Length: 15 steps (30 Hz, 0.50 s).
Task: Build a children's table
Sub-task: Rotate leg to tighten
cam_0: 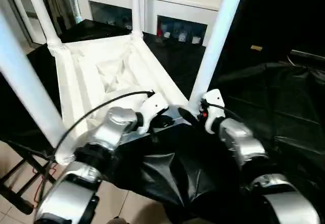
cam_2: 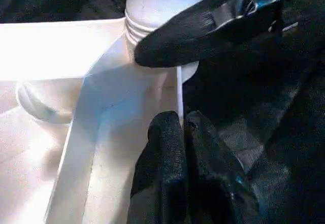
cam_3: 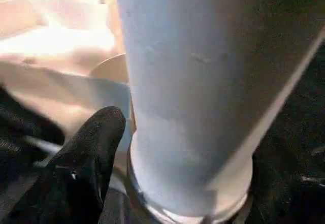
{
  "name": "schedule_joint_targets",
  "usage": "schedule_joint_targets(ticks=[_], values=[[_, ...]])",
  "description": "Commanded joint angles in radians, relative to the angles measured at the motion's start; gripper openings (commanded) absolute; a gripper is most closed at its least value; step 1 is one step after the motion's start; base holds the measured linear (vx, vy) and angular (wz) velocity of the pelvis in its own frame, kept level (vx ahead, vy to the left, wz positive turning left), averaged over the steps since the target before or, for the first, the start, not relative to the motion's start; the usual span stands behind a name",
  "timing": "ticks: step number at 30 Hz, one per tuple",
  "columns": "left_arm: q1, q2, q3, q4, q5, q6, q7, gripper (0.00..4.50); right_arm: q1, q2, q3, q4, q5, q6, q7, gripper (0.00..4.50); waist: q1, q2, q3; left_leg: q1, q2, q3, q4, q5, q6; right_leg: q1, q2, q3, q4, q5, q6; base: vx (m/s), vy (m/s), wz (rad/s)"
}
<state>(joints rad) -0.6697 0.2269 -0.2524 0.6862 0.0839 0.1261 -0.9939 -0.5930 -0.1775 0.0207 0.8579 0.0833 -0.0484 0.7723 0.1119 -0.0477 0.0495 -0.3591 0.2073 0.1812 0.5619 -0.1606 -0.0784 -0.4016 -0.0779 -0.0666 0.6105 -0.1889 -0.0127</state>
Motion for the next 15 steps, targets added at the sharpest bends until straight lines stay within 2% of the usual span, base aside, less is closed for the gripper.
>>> schedule_joint_targets(ticks=[1,3,6,11,15], values=[[0.01,-0.001,-0.026,-0.035,-0.03,-0.028,-0.071,0.0,0.026,0.003,0.082,-0.073,0.037,0.006,0.227,3.62,0.004,0.002,-0.064,0.005,0.026,-0.004,-0.054,-0.217,0.051,0.055,-0.065,0.047,-0.067,-0.104,-0.212,0.0,0.0,0.0],[0.018,0.017,-0.026,-0.048,-0.043,-0.039,-0.111,0.0,0.037,-0.023,0.091,-0.099,0.048,0.014,0.29,3.62,0.008,0.005,-0.065,0.004,0.028,-0.002,-0.052,-0.179,0.068,0.055,-0.061,0.042,-0.058,-0.041,-0.239,0.0,0.0,0.0],[0.031,0.045,-0.03,-0.066,-0.058,-0.052,-0.175,0.0,0.048,-0.059,0.103,-0.117,0.064,0.014,0.371,3.62,0.011,0.005,-0.065,0.004,0.031,-0.001,-0.049,-0.173,0.074,0.054,-0.062,0.04,-0.055,-0.03,-0.257,0.0,0.0,0.0],[0.036,0.096,-0.039,-0.059,-0.057,-0.096,-0.256,0.0,0.06,-0.098,0.114,-0.135,0.067,0.027,0.476,3.25,0.019,0.006,-0.059,0.007,0.033,-0.001,-0.054,-0.241,0.044,0.048,-0.066,0.042,-0.067,-0.159,-0.236,0.0,0.0,0.0],[0.035,0.115,-0.033,-0.059,-0.062,-0.097,-0.28,0.0,0.067,-0.112,0.124,-0.153,0.069,0.05,0.515,2.93,0.024,0.006,-0.061,0.007,0.033,-0.002,-0.054,-0.225,0.038,0.048,-0.066,0.043,-0.064,-0.142,-0.23,0.0,0.0,0.0]])
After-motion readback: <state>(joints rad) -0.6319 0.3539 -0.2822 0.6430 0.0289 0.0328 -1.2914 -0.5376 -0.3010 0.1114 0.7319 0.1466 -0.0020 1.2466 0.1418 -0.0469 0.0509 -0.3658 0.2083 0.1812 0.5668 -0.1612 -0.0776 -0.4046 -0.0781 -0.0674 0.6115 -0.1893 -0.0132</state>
